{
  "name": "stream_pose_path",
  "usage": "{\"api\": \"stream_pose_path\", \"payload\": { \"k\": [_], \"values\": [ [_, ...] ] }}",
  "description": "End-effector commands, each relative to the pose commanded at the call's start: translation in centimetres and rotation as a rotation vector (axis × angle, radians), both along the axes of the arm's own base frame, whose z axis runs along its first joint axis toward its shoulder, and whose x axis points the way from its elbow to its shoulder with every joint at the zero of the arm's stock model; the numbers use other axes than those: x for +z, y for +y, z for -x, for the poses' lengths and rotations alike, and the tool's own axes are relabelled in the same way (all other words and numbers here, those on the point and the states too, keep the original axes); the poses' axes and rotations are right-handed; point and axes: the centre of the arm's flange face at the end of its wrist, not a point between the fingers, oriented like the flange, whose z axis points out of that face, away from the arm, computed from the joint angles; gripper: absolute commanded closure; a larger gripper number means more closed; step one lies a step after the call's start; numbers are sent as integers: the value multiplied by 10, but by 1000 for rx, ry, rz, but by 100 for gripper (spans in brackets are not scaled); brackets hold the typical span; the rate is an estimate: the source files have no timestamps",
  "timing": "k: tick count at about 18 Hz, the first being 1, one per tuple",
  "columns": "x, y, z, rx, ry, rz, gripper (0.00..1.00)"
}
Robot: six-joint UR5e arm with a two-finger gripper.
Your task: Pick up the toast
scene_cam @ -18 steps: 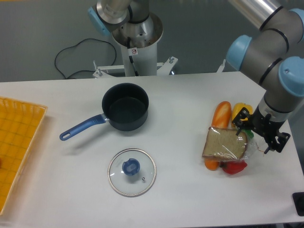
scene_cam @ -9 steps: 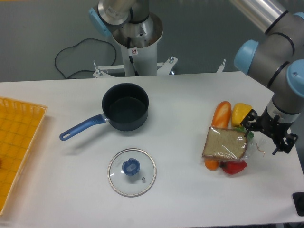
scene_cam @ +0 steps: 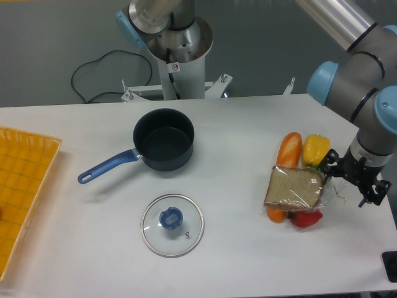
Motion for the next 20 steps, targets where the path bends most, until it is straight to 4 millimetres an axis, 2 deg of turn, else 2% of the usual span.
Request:
{"api": "stream_pose_path", "payload": {
  "k": [7, 20],
  "values": [
    [-28, -10, 6, 74, -58, 11, 0],
    [-42, -8, -11, 86, -101, 34, 0]
  ]
}}
